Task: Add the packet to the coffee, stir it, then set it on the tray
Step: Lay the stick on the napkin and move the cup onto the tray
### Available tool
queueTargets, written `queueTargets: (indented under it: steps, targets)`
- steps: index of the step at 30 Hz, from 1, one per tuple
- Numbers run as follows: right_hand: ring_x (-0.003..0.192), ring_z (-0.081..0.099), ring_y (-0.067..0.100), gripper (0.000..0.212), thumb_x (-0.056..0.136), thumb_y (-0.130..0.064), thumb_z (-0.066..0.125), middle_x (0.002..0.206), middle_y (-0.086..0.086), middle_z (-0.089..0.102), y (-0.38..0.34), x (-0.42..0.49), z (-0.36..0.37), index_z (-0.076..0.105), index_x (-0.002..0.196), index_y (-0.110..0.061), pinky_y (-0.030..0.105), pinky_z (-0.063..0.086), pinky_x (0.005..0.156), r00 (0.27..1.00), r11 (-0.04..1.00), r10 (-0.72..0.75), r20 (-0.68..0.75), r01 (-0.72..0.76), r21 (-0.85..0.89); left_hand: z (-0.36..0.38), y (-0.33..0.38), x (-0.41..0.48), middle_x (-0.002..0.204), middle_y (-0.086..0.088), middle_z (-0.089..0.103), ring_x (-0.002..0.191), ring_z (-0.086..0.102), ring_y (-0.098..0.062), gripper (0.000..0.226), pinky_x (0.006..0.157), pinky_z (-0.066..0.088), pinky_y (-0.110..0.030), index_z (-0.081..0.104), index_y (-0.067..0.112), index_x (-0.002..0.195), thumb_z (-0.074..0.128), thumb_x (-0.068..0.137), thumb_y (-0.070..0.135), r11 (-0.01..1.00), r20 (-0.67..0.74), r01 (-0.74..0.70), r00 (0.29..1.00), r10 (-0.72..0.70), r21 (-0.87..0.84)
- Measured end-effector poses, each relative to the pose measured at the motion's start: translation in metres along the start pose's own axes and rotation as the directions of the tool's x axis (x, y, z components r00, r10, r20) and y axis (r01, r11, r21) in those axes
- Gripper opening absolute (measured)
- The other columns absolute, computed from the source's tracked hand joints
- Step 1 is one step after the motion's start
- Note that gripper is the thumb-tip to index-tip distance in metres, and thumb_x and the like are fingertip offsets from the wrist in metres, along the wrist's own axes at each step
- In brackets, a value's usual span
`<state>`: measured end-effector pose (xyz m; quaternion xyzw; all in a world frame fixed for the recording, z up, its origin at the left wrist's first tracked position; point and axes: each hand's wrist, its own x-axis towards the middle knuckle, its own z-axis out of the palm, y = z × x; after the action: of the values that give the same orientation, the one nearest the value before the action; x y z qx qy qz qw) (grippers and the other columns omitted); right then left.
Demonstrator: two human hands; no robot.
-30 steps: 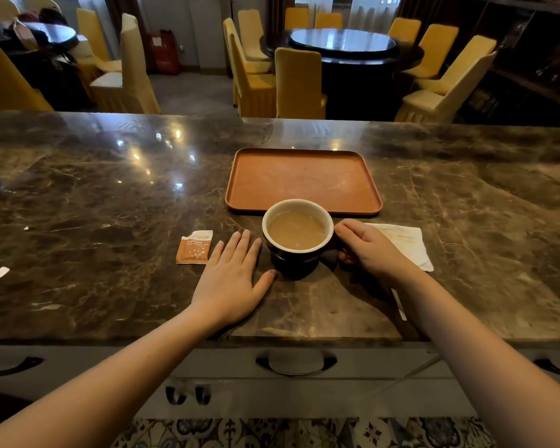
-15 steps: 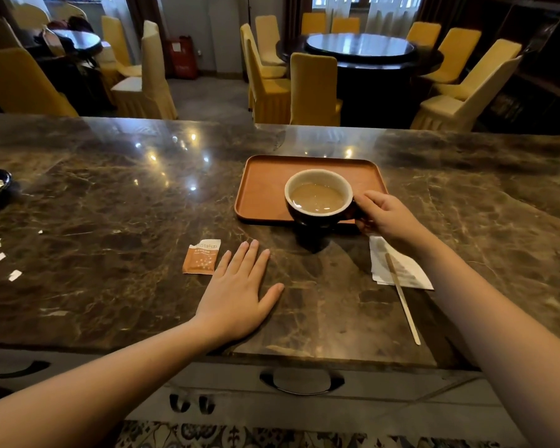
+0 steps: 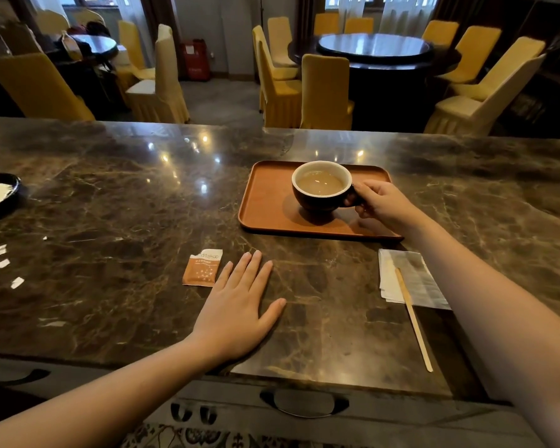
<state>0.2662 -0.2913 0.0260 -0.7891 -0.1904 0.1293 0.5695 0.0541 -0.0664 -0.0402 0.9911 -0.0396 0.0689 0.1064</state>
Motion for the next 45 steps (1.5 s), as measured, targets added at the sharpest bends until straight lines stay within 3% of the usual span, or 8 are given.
queueTargets:
  steps: [4,9,15,20,28,32,35,45]
  targets:
    - [0.06,0.05,0.011,0.035,0.096,-0.026,0.041,0.079,0.004,0.061,0.005,0.009,-0.001,0.057,0.101,0.004,0.016,0.045,0.055,0.999,0.999,0.004,0.038,-0.005,0.034,-0.002,0.001,0.0,0.151,0.007,-0.009,0.138,-0.017,-0.005,0.07,0.108,-0.016,-0.027,-0.001,0.029,0.143,0.009,0.085,0.066,1.0,0.003,0.004,1.0,-0.004,-0.005]
    - [0.058,0.046,0.012,0.035,0.096,-0.028,0.041,0.077,0.003,0.06,0.011,0.02,0.0,0.057,0.098,0.003,0.024,0.044,0.058,0.998,0.991,0.021,0.057,-0.028,0.129,-0.003,0.002,0.0,0.152,0.007,-0.011,0.137,-0.02,-0.005,0.07,0.107,-0.018,-0.026,-0.003,0.03,0.142,0.009,0.084,0.067,1.0,0.008,0.009,1.0,-0.009,-0.005]
    - [0.057,0.047,0.008,0.034,0.095,-0.033,0.043,0.067,-0.007,0.063,0.015,0.03,-0.004,0.059,0.093,-0.003,0.017,0.045,0.055,0.995,0.988,0.031,0.091,-0.044,0.146,-0.005,0.004,-0.001,0.152,0.008,-0.011,0.137,-0.021,-0.004,0.069,0.107,-0.019,-0.025,-0.003,0.03,0.143,0.009,0.085,0.066,1.0,0.006,0.014,1.0,-0.014,-0.007]
    - [0.062,0.049,0.013,0.035,0.096,-0.032,0.04,0.08,0.003,0.059,0.011,0.035,-0.006,0.057,0.101,-0.001,0.023,0.045,0.061,0.997,1.0,0.005,0.082,-0.005,0.002,-0.005,0.004,-0.001,0.152,0.008,-0.011,0.136,-0.022,-0.003,0.068,0.107,-0.02,-0.024,-0.004,0.031,0.142,0.01,0.085,0.066,1.0,0.003,0.017,1.0,-0.017,-0.007]
    - [0.063,0.057,0.017,0.022,0.095,-0.025,0.045,0.09,0.007,0.062,0.012,0.038,-0.009,0.05,0.109,-0.009,0.023,0.054,0.055,1.0,0.996,-0.026,0.013,0.027,-0.081,-0.005,0.004,-0.002,0.153,0.008,-0.009,0.137,-0.021,-0.002,0.067,0.107,-0.02,-0.024,-0.005,0.032,0.141,0.01,0.085,0.066,1.0,0.001,0.019,1.0,-0.019,-0.008]
    - [0.072,0.063,0.013,0.019,0.092,-0.017,0.05,0.089,0.0,0.064,0.014,0.037,-0.012,0.055,0.11,-0.013,0.013,0.053,0.057,0.99,0.97,-0.135,-0.025,0.127,-0.207,-0.004,0.004,-0.001,0.153,0.008,-0.009,0.136,-0.021,-0.002,0.067,0.107,-0.019,-0.024,-0.006,0.033,0.14,0.01,0.085,0.067,1.0,0.0,0.017,1.0,-0.017,-0.016]
    - [0.073,0.064,0.013,0.023,0.091,-0.013,0.051,0.088,0.004,0.065,0.015,0.039,-0.012,0.057,0.112,-0.008,0.01,0.051,0.058,0.976,0.932,-0.212,-0.044,0.188,-0.31,-0.004,0.003,-0.001,0.152,0.009,-0.01,0.135,-0.023,0.0,0.067,0.106,-0.021,-0.023,-0.007,0.033,0.14,0.009,0.085,0.068,1.0,0.005,0.02,1.0,-0.02,-0.015]
    - [0.073,0.066,0.008,0.027,0.092,-0.013,0.049,0.09,0.004,0.065,0.016,0.036,-0.013,0.057,0.117,-0.008,0.01,0.052,0.059,0.975,0.932,-0.219,-0.043,0.196,-0.304,-0.003,0.002,-0.001,0.153,0.008,-0.009,0.136,-0.022,-0.001,0.068,0.106,-0.021,-0.023,-0.004,0.032,0.141,0.01,0.085,0.067,1.0,0.0,0.018,1.0,-0.018,-0.016]
